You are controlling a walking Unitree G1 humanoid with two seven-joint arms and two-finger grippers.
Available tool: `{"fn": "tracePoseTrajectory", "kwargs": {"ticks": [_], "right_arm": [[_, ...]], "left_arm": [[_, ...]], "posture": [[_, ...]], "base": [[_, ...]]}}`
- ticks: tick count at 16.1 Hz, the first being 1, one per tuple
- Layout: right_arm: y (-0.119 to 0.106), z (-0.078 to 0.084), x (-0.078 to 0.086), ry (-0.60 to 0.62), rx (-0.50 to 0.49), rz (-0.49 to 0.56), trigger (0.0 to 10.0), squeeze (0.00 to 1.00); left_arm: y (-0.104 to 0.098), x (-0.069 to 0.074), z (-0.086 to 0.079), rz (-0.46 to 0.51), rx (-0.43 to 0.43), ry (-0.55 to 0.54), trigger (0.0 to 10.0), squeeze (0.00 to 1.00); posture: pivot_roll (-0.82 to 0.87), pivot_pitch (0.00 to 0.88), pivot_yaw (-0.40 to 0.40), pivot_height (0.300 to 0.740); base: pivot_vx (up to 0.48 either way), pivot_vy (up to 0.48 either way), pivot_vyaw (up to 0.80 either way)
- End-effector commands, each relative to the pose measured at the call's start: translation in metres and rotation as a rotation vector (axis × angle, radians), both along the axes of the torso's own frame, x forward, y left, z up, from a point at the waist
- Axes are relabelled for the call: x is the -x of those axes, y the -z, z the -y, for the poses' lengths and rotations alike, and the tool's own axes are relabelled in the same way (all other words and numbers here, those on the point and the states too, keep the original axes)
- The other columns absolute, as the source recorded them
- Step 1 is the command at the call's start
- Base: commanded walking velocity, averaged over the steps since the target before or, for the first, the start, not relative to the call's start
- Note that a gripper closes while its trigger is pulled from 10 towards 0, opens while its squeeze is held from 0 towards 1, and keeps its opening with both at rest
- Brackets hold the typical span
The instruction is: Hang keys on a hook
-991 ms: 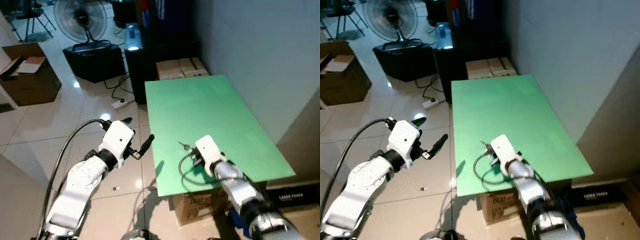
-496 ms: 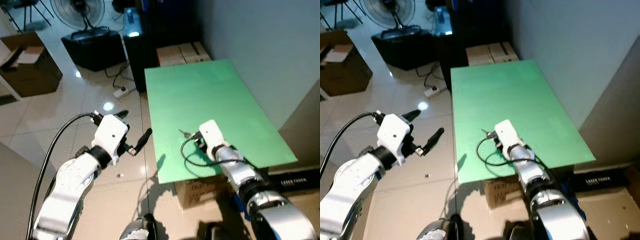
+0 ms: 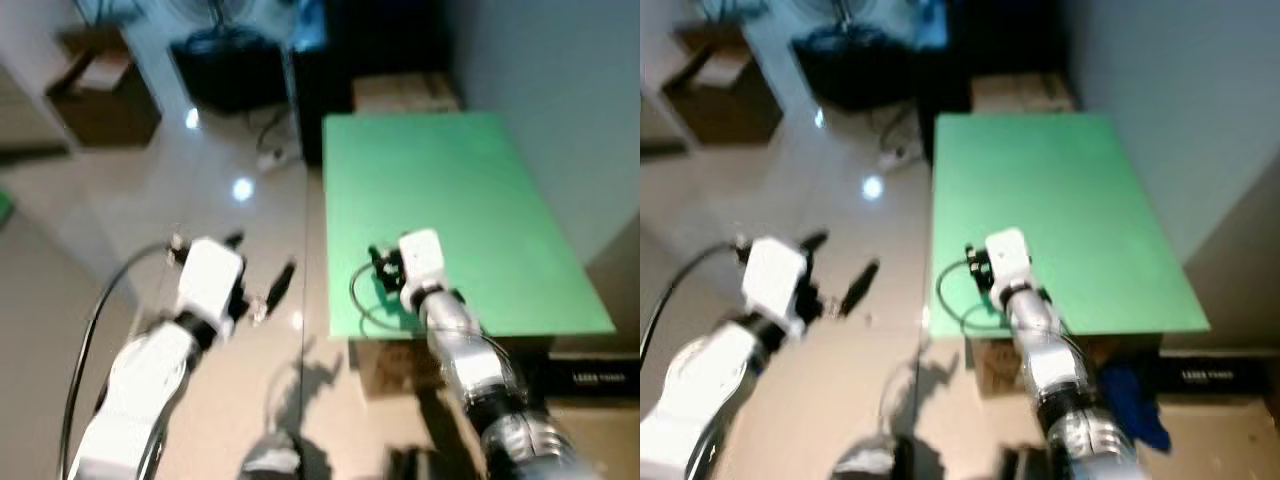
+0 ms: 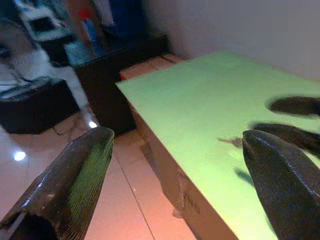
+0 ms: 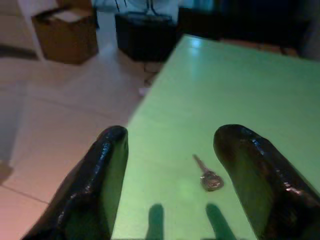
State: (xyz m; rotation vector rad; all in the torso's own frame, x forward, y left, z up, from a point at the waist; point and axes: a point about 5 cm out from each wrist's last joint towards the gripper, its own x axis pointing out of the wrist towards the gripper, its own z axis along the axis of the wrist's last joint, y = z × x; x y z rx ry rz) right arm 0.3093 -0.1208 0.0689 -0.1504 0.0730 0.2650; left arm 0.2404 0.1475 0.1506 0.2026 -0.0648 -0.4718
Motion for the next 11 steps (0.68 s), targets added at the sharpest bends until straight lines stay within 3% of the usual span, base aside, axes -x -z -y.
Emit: {"fn": "tracePoseTrajectory", "kwargs": {"ticks": [1,2,6,8,11], "right_arm": [[-0.018,0.005,0.009,0.038,-0.056,0.066,10.0,0.0],[-0.027,0.013,0.024,0.076,-0.072,0.103,10.0,0.0],[-0.027,0.024,0.049,0.167,-0.085,0.087,10.0,0.0],[-0.027,0.025,0.059,0.188,-0.078,0.046,10.0,0.0],[-0.031,0.026,0.06,0.205,-0.089,0.017,10.0,0.0]], "left_arm": [[0.003,-0.003,-0.005,0.002,0.01,-0.032,10.0,0.0],[0.005,-0.01,0.0,0.006,0.027,-0.026,10.0,0.0],[0.007,-0.024,0.017,0.019,0.046,0.026,10.0,0.0],[0.008,-0.032,0.026,0.029,0.051,0.045,10.0,0.0],[0.01,-0.036,0.033,0.033,0.05,0.079,10.0,0.0]], "posture": [[0.08,0.072,0.08,0.74],[0.02,0.035,0.09,0.74],[-0.07,0.016,0.126,0.74],[-0.09,0.018,0.141,0.74],[-0.1,0.024,0.154,0.74]], "base": [[0.0,0.0,0.0],[0.0,0.0,0.0],[0.066,0.0,0.0],[0.296,0.0,0.0],[0.355,0.0,0.0]]}}
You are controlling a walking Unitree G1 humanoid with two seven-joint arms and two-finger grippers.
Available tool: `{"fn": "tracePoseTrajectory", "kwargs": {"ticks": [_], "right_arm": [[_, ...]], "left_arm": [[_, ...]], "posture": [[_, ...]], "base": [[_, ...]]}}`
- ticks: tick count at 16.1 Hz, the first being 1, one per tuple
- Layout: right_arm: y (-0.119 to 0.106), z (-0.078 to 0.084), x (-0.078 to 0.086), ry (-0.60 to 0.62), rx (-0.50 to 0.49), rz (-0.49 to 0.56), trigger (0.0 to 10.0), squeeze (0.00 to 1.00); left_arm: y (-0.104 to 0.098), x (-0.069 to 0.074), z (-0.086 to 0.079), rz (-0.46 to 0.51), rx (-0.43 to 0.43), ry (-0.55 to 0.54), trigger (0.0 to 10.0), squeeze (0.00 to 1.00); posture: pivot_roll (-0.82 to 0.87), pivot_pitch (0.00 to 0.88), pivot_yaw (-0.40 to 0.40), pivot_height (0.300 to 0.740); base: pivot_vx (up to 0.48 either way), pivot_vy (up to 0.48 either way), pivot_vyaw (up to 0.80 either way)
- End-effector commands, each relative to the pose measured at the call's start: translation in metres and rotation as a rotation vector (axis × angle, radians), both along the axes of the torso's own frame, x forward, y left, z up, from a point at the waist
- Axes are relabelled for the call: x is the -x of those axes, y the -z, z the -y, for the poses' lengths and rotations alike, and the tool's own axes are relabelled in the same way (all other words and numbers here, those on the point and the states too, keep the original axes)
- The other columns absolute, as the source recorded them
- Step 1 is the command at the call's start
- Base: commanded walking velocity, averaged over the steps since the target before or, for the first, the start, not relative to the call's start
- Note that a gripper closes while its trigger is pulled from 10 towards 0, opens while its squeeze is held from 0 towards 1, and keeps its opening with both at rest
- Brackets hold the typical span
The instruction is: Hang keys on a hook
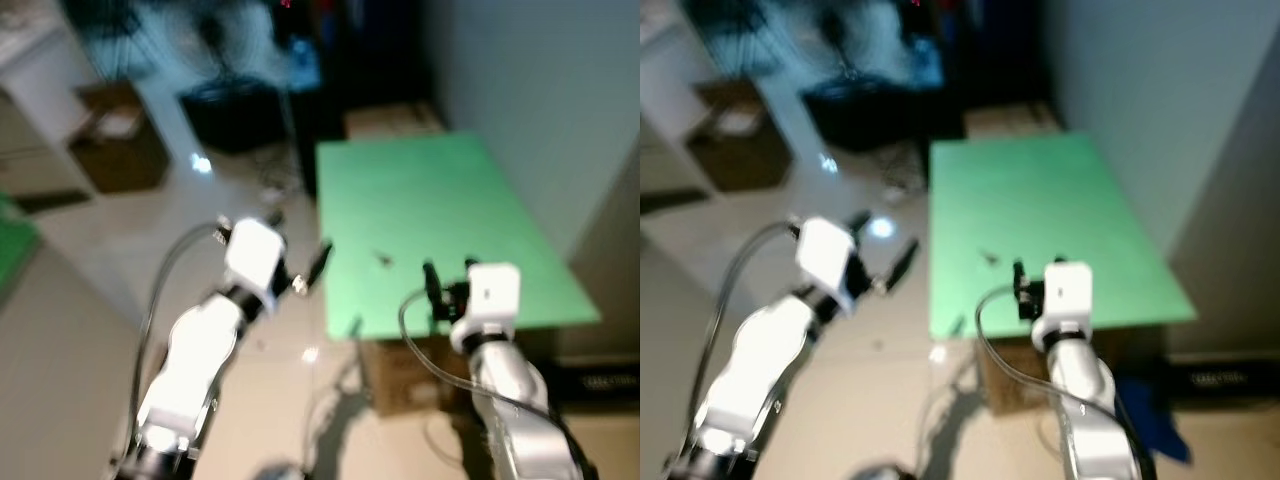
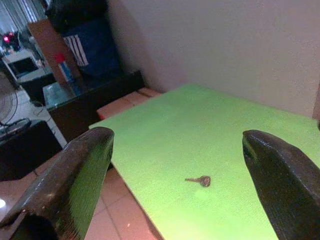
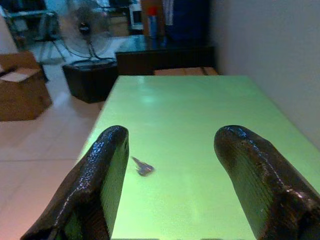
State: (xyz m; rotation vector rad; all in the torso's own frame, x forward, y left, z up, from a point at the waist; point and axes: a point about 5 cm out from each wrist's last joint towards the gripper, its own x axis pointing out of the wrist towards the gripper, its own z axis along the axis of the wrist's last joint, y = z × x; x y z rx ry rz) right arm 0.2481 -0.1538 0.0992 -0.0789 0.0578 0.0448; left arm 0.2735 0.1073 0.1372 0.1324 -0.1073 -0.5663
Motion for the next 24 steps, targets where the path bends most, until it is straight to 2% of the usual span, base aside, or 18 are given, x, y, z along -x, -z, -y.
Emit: {"fn": "tracePoseTrajectory", "kwargs": {"ticks": [1,6,10,15,20,23,24], "right_arm": [[-0.002,-0.007,0.0,-0.016,-0.023,-0.012,10.0,0.0],[-0.003,-0.007,0.002,-0.025,-0.013,-0.038,10.0,0.0],[0.002,-0.016,0.003,-0.112,0.02,-0.094,10.0,0.0],[0.005,-0.019,0.001,-0.15,0.063,-0.111,10.0,0.0],[0.003,-0.021,-0.004,-0.193,0.085,-0.111,10.0,0.0],[0.007,-0.027,-0.004,-0.222,0.082,-0.128,10.0,0.0],[0.012,-0.031,-0.009,-0.235,0.1,-0.166,10.0,0.0]], "left_arm": [[-0.003,-0.005,-0.008,0.017,-0.028,-0.018,10.0,0.0],[-0.001,-0.007,-0.008,0.026,-0.026,-0.018,10.0,0.0],[0.002,-0.007,-0.012,0.024,-0.033,-0.03,10.0,0.0],[0.003,-0.007,-0.016,0.019,-0.033,-0.041,10.0,0.0],[0.014,0.002,-0.019,-0.028,-0.045,-0.058,10.0,0.0],[0.017,0.01,-0.021,-0.047,-0.061,-0.048,10.0,0.0],[0.018,0.013,-0.025,-0.061,-0.076,-0.048,10.0,0.0]], "posture": [[-0.1,0.027,0.158,0.74],[-0.1,0.031,0.153,0.74],[-0.1,0.033,0.145,0.74],[-0.09,0.036,0.144,0.74],[-0.07,0.049,0.106,0.74],[-0.05,0.059,0.091,0.74],[-0.04,0.068,0.088,0.74]], "base": [[0.398,0.0,0.0],[0.399,0.0,0.0],[0.391,0.0,0.0],[0.356,0.0,0.0],[0.0,0.0,0.0],[0.0,0.0,0.0],[0.0,0.0,0.0]]}}
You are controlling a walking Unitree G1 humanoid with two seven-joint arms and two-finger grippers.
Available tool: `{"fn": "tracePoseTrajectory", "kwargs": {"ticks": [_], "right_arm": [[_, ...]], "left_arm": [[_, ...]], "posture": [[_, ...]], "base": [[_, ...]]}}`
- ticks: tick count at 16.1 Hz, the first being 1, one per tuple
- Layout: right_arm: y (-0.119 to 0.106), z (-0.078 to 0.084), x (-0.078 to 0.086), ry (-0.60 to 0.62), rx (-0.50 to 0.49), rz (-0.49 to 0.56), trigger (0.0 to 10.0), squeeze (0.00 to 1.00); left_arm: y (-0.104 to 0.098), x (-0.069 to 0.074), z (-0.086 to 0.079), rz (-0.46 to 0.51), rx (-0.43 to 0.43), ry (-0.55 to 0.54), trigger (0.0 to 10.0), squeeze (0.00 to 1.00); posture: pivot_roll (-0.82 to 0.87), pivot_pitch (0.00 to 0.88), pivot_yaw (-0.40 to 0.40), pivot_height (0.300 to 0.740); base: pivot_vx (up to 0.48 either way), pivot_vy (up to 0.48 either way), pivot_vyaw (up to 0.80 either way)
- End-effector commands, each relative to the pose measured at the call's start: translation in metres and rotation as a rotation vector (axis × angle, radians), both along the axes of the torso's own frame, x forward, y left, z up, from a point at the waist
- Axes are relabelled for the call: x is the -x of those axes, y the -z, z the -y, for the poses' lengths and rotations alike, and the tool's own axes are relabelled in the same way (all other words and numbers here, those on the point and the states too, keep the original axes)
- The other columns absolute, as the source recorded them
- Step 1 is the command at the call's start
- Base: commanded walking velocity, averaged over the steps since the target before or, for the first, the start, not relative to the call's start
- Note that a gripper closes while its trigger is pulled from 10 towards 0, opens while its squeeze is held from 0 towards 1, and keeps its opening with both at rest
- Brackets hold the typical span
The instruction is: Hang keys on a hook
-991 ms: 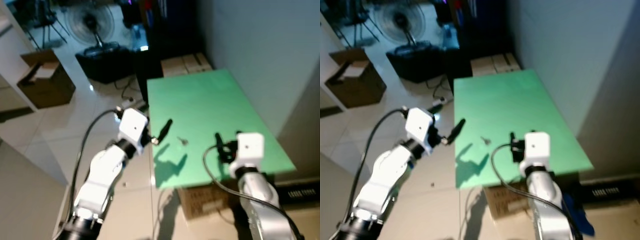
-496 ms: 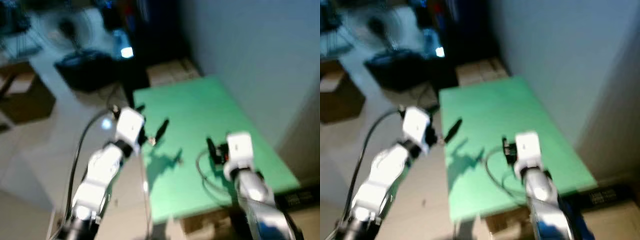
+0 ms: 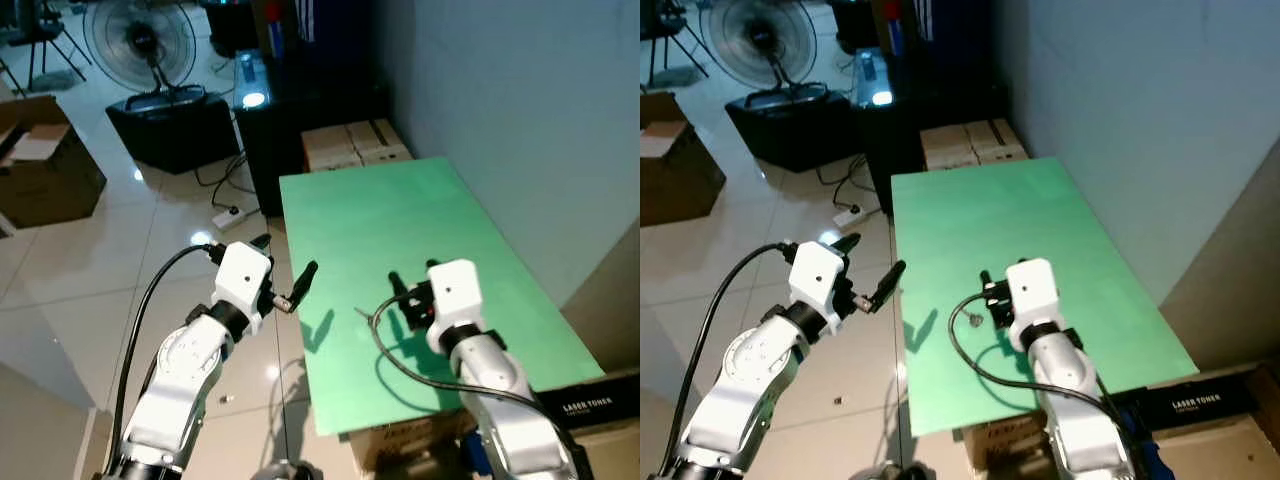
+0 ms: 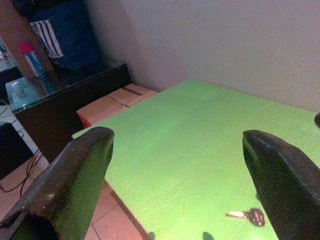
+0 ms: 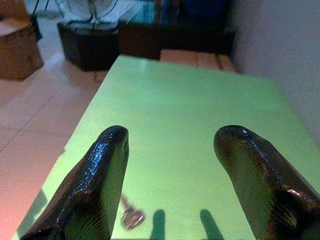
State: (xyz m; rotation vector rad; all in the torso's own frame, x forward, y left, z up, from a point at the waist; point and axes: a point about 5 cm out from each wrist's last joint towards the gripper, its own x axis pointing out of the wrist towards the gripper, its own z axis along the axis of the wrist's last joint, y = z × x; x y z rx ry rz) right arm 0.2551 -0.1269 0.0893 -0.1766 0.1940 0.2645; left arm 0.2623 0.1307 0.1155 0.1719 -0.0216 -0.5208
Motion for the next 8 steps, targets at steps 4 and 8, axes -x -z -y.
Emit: {"fn": "tracePoseTrajectory", "kwargs": {"ticks": [4,8], "right_arm": [[0.012,-0.006,-0.015,-0.085,0.016,-0.089,10.0,1.0],[0.026,-0.01,-0.032,-0.164,0.052,-0.177,10.0,1.0]], "left_arm": [[-0.006,0.005,-0.005,0.002,-0.028,-0.001,10.0,0.0],[-0.013,0.011,-0.007,0.007,-0.044,0.022,10.0,0.0]], "posture": [[0.0,0.095,0.069,0.74],[0.04,0.137,0.07,0.74]], "base": [[0.0,0.0,0.0],[0.0,0.0,0.0]]}}
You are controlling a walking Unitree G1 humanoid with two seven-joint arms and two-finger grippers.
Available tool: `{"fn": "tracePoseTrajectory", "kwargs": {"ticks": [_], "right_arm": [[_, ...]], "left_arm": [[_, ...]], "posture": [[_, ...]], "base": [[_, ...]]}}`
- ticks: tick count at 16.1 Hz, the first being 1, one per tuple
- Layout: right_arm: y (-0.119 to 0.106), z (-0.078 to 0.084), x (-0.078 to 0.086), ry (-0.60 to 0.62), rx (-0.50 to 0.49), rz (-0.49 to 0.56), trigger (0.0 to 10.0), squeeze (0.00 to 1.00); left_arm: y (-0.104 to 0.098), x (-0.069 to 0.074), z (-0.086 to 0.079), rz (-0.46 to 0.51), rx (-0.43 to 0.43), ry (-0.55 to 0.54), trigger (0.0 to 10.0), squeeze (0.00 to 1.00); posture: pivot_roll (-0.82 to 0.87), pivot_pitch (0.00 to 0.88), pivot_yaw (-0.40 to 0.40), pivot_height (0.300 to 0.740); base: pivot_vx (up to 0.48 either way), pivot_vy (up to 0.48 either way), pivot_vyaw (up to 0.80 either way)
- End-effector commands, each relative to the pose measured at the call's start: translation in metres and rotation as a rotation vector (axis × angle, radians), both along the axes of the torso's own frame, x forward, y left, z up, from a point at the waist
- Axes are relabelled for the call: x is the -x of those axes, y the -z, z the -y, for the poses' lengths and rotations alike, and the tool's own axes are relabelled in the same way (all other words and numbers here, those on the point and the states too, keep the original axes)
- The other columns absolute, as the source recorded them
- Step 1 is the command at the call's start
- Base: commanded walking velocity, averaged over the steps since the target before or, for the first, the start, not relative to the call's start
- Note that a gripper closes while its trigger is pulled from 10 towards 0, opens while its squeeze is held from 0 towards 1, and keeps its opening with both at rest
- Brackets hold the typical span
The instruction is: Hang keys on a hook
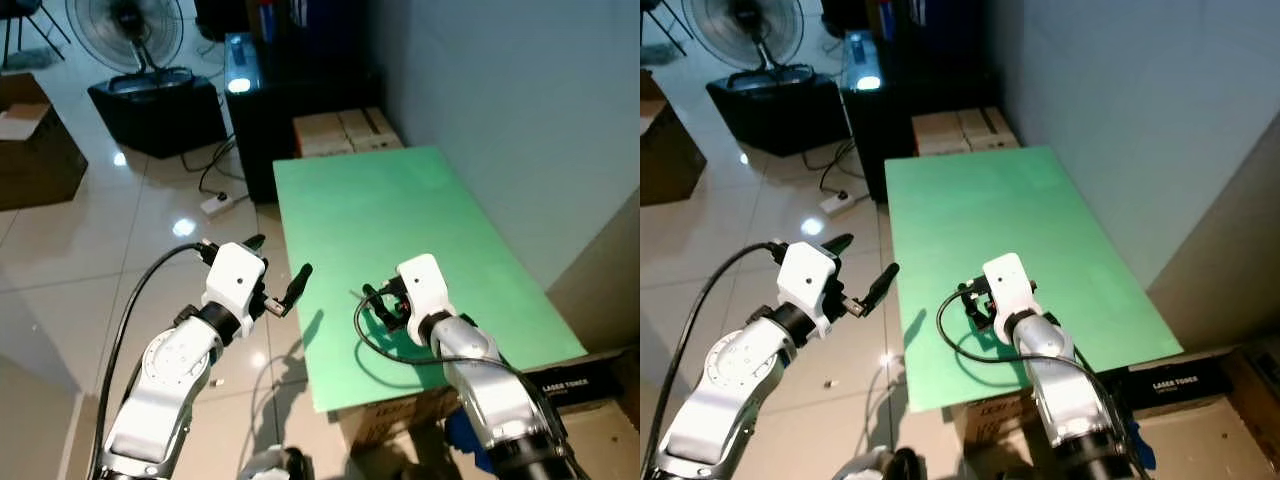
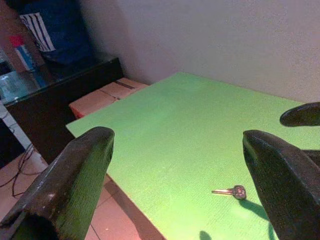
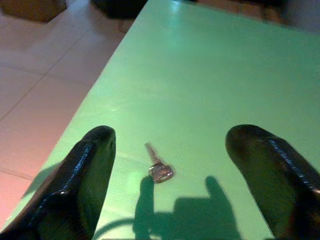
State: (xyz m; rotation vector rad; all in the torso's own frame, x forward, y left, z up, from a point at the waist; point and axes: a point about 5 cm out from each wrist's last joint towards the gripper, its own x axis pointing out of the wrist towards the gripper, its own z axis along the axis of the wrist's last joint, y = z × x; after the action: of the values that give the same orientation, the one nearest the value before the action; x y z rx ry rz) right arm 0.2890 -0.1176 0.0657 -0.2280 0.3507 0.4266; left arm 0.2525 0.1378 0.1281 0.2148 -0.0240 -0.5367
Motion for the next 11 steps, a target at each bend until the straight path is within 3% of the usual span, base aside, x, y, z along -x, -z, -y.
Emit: {"fn": "tracePoseTrajectory", "kwargs": {"ticks": [1,6,8,9,11], "right_arm": [[0.008,-0.003,-0.009,-0.031,0.001,-0.055,10.0,1.0],[0.017,-0.007,-0.03,-0.098,0.079,-0.108,10.0,1.0],[0.016,-0.005,-0.037,-0.104,0.109,-0.14,10.0,1.0],[0.016,-0.005,-0.042,-0.107,0.13,-0.16,10.0,1.0],[0.015,-0.006,-0.046,-0.11,0.145,-0.161,10.0,1.0]], "left_arm": [[-0.004,0.006,0.0,-0.006,-0.008,0.027,10.0,0.0],[-0.01,0.016,-0.003,-0.024,-0.019,0.059,10.0,0.0],[-0.016,0.021,0.0,-0.032,0.005,0.136,10.0,0.0],[-0.018,0.027,0.005,-0.059,0.008,0.228,10.0,0.0],[-0.019,0.031,0.007,-0.075,0.0,0.261,10.0,0.0]], "posture": [[0.07,0.175,0.079,0.74],[0.1,0.233,0.082,0.74],[0.12,0.272,0.078,0.74],[0.13,0.284,0.082,0.74],[0.14,0.295,0.091,0.74]], "base": [[0.0,0.0,0.0],[0.0,0.0,0.0],[0.0,0.0,0.0],[0.0,0.0,0.0],[0.0,0.0,0.0]]}}
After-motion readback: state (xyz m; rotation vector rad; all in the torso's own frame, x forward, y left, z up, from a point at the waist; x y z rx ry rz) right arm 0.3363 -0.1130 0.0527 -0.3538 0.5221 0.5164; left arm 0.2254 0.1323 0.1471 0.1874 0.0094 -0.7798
